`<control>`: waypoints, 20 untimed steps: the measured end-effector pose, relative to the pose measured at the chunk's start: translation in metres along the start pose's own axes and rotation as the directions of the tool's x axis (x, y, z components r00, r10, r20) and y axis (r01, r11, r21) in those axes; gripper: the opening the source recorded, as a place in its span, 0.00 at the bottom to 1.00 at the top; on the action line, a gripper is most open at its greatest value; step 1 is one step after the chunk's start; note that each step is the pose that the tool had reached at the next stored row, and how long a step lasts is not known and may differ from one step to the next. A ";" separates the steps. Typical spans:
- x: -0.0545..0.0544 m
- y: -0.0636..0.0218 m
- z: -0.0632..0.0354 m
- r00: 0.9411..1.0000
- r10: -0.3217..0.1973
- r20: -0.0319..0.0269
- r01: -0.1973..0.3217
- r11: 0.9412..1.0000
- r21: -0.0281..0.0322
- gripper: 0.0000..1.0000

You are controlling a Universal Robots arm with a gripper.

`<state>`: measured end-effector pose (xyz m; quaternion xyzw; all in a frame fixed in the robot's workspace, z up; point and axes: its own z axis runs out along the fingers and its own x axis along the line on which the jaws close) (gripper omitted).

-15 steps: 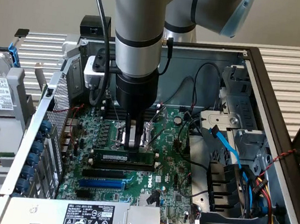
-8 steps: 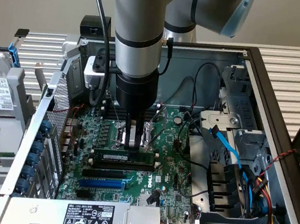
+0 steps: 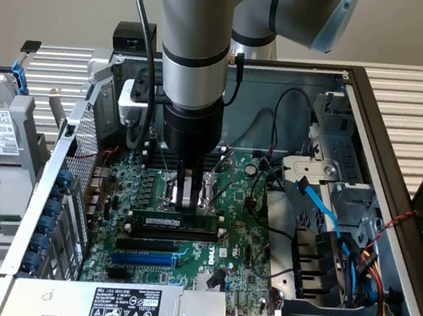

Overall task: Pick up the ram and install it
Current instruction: 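Insert the ram into the slot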

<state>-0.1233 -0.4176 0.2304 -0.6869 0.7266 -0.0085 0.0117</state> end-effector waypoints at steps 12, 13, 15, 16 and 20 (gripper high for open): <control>0.000 -0.0009 0.0000 1.000 -0.013 0.000 0.013 1.000 -0.009 0.12; 0.000 -0.0012 0.0000 1.000 -0.013 0.000 0.013 1.000 -0.009 0.12; 0.000 -0.0013 0.0000 1.000 -0.013 0.000 0.013 1.000 -0.009 0.12; 0.000 -0.0013 0.0001 1.000 -0.014 0.000 0.014 1.000 -0.009 0.12; 0.000 -0.0014 0.0001 1.000 -0.015 0.000 0.015 1.000 -0.008 0.12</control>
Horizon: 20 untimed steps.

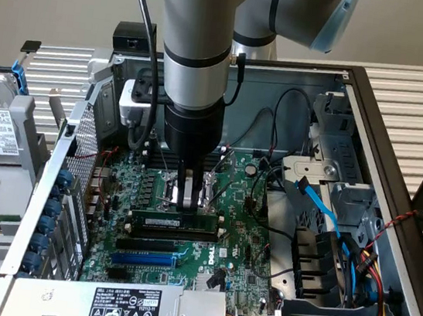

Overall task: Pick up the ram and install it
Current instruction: 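Insert the ram into the slot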

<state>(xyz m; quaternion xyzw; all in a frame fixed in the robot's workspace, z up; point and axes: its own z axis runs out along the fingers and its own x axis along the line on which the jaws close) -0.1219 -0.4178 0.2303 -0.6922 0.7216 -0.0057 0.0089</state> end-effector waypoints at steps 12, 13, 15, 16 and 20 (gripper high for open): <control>0.000 0.0002 0.0010 1.000 -0.003 -0.002 0.003 1.000 0.003 0.12; 0.000 0.0002 0.0010 1.000 -0.003 -0.002 0.003 1.000 0.003 0.12; 0.000 0.0002 0.0012 1.000 -0.003 -0.002 0.003 1.000 0.003 0.12; 0.000 0.0002 0.0012 1.000 -0.003 -0.002 0.003 1.000 0.003 0.12; 0.000 0.0002 0.0012 1.000 -0.003 -0.002 0.003 1.000 0.003 0.12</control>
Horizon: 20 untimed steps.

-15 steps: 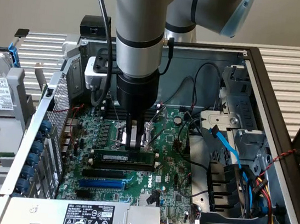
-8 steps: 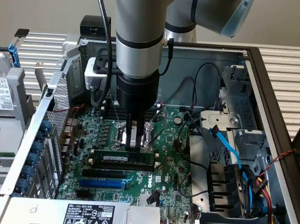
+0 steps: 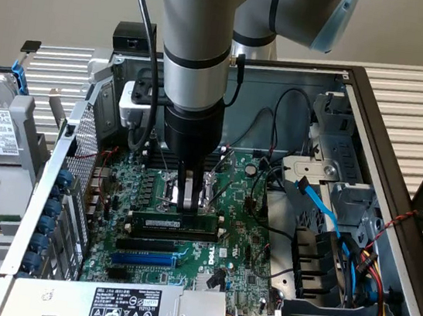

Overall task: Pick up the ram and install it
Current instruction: 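Insert the ram into the slot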

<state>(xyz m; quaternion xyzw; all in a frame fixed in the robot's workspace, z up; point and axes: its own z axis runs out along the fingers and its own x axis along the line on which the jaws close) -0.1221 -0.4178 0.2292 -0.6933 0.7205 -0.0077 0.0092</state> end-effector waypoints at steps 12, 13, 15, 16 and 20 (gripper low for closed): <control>0.000 0.0000 0.0000 1.000 0.000 0.000 0.000 1.000 0.000 0.13; 0.000 0.0000 0.0000 1.000 0.000 0.000 0.000 1.000 0.000 0.20; 0.000 0.0000 0.0000 1.000 0.000 0.000 0.000 1.000 0.000 0.20; 0.000 0.0000 0.0000 1.000 0.000 0.000 0.000 1.000 0.000 0.20; 0.000 0.0000 -0.0008 1.000 0.000 0.000 0.000 1.000 0.000 0.20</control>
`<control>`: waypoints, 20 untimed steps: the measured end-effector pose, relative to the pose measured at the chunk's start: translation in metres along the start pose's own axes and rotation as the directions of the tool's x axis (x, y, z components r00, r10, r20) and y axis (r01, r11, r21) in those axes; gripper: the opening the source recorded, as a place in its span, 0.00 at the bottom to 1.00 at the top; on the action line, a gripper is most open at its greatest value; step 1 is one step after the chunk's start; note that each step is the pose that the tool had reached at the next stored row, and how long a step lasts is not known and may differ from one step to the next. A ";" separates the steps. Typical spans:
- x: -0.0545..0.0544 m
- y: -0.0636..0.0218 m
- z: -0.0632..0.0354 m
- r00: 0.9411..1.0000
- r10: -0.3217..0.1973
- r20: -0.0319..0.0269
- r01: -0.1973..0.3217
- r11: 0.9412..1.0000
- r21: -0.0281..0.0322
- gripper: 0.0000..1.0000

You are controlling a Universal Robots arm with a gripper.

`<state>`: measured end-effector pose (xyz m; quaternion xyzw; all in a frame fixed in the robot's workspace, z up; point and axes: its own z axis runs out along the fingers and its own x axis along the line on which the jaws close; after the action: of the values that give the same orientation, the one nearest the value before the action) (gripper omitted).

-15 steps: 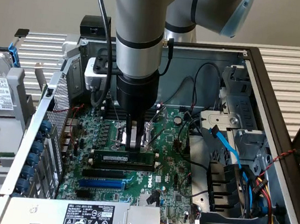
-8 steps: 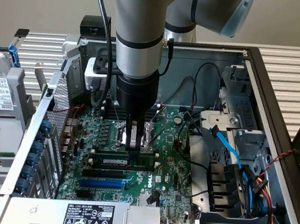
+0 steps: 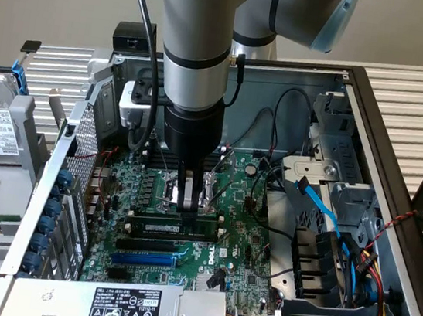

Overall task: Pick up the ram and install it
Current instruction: 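Insert the ram into the slot, then press down the ram until it locks into place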

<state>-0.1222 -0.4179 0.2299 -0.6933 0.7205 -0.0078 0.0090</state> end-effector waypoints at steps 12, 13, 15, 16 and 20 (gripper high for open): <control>0.000 -0.0005 -0.0150 1.000 0.000 0.001 0.000 1.000 -0.002 0.20; 0.000 -0.0005 -0.0150 1.000 0.000 0.001 0.000 1.000 -0.002 0.20; 0.000 -0.0005 -0.0150 1.000 0.000 0.001 0.000 1.000 -0.002 0.20; 0.000 -0.0005 -0.0150 1.000 0.000 0.001 0.000 1.000 -0.002 0.20; 0.000 -0.0005 -0.0150 1.000 0.000 0.001 0.000 1.000 -0.001 0.17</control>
<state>-0.1221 -0.4179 0.2449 -0.6933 0.7205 -0.0070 0.0087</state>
